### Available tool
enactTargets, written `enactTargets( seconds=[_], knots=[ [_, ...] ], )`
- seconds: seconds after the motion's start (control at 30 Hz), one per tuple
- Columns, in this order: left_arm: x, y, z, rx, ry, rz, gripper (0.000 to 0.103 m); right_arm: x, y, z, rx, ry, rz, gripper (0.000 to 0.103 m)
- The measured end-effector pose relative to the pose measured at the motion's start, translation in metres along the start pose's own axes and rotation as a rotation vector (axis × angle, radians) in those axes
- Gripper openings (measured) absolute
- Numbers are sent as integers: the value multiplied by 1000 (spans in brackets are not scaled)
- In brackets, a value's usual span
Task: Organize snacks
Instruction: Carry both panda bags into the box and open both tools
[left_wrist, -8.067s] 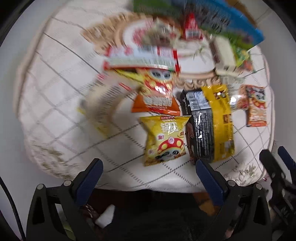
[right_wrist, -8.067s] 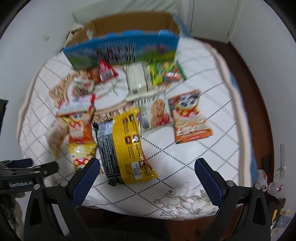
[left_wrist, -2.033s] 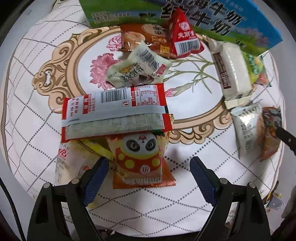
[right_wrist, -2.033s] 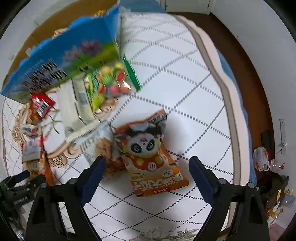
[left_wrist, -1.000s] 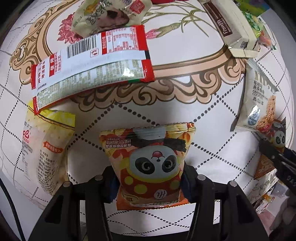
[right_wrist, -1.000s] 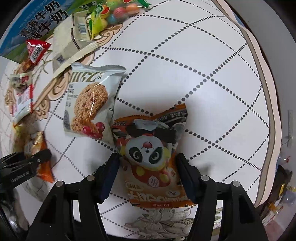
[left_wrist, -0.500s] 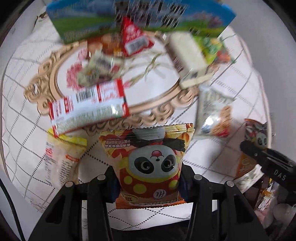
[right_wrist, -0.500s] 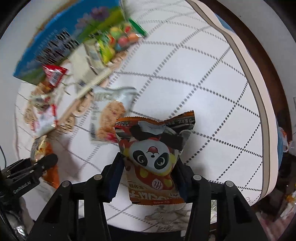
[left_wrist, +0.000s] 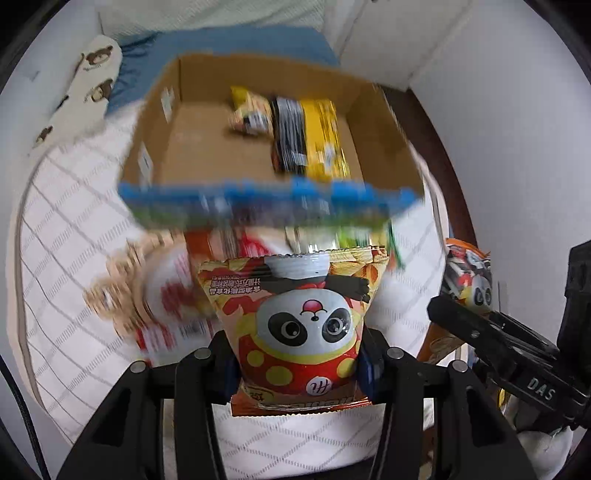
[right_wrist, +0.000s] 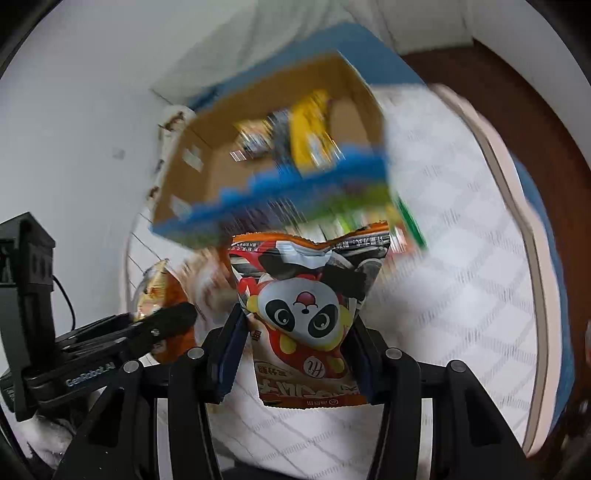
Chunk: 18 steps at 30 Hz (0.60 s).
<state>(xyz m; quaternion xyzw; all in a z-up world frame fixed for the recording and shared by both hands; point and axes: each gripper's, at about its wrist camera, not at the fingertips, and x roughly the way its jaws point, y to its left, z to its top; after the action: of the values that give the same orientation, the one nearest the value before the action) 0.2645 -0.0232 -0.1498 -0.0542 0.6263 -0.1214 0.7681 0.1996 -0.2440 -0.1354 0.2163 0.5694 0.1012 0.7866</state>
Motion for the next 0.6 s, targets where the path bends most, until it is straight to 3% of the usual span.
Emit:
enactTargets(
  seconds=[0.2, 0.43, 0.6],
  knots=[
    [0, 24, 89, -18, -49, 92, 46, 18, 50, 89, -105, -49, 7, 54],
    [61, 69, 155, -84, 96, 146, 46, 99, 75, 154, -115, 71, 23, 54],
    [107, 90, 171, -101, 195, 189, 46, 158, 70, 161, -106, 161, 12, 54]
  ],
)
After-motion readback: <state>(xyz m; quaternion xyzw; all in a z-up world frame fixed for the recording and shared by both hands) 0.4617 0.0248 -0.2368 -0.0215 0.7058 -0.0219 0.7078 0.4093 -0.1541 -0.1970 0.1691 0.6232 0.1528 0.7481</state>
